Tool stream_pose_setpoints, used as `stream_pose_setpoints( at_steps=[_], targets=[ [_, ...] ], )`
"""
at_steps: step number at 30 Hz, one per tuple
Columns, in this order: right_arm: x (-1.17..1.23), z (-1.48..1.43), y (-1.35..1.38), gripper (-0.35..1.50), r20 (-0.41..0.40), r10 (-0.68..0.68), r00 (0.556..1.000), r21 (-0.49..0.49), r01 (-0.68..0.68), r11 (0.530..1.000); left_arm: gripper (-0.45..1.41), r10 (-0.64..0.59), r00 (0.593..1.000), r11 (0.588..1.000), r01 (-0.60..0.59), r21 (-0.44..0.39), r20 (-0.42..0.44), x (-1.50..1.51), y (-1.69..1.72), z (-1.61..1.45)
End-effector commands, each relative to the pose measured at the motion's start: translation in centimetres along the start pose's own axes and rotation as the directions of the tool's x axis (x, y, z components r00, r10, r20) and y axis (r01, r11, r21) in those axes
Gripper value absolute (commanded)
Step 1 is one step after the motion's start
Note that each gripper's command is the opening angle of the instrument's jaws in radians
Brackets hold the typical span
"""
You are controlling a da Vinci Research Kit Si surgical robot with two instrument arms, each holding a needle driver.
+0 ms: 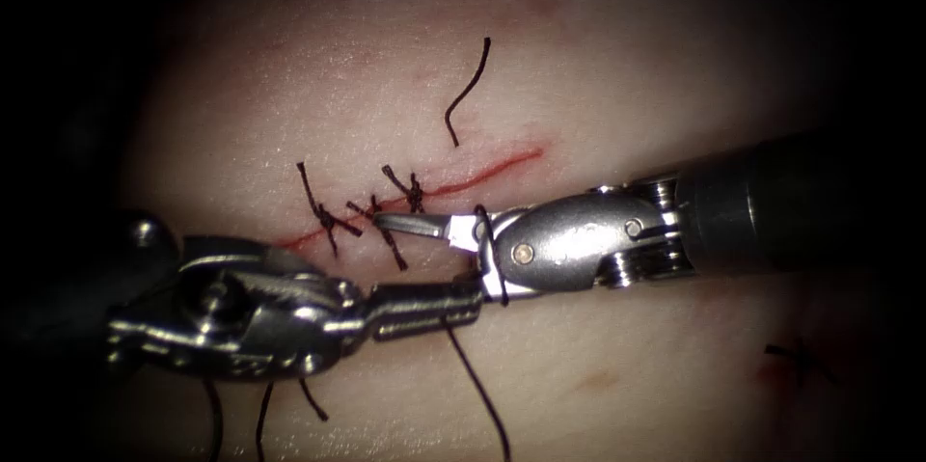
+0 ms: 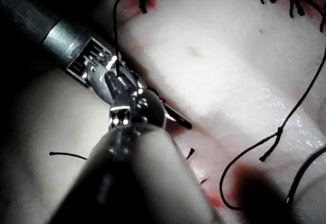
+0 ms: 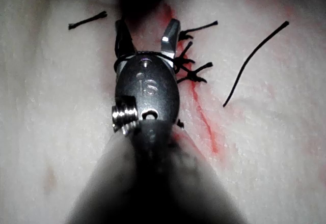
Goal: Wound Closure
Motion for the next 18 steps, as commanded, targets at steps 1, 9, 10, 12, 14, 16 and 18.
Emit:
stream_pose_setpoints(
  at_steps=[1, 9, 10, 12, 14, 16, 18],
  targets=[
    [-0.05, 0.08, -0.06, 0.91, -0.008, -0.003, 1.000, 0.019, 0.003, 1.000, -0.45, -0.001, 1.000, 1.000, 0.001, -0.001, 0.000, -0.08, -0.03, 0.07],
    [-0.09, 0.08, -0.13, 0.89, -0.061, 0.038, 0.997, 0.161, -0.027, 0.987, -0.45, -0.012, 1.000, 1.000, 0.012, 0.004, -0.006, -0.49, -0.11, 0.03],
    [-0.09, 0.08, -0.13, 0.88, -0.077, 0.044, 0.996, 0.189, -0.028, 0.982, -0.45, -0.011, 1.000, 1.000, 0.011, 0.004, -0.002, -0.57, -0.10, 0.04],
    [-0.09, 0.08, -0.13, 0.88, -0.088, 0.057, 0.994, 0.216, -0.037, 0.976, -0.45, -0.009, 1.000, 1.000, 0.009, 0.006, -0.006, -0.66, -0.09, 0.06],
    [-0.09, 0.08, -0.13, 0.86, -0.102, 0.064, 0.993, 0.244, -0.037, 0.969, -0.45, -0.005, 1.000, 1.000, 0.005, 0.009, -0.014, -0.74, -0.08, 0.07],
    [-0.09, 0.07, -0.13, 0.86, -0.123, 0.082, 0.989, 0.262, -0.047, 0.964, -0.45, -0.001, 1.000, 1.000, 0.001, 0.011, -0.015, -0.80, -0.06, 0.09],
    [-0.09, 0.06, -0.13, 0.86, -0.144, 0.090, 0.986, 0.275, -0.047, 0.960, -0.45, 0.011, 1.000, 1.000, -0.010, 0.012, -0.014, -0.87, -0.03, 0.11]
  ],
)
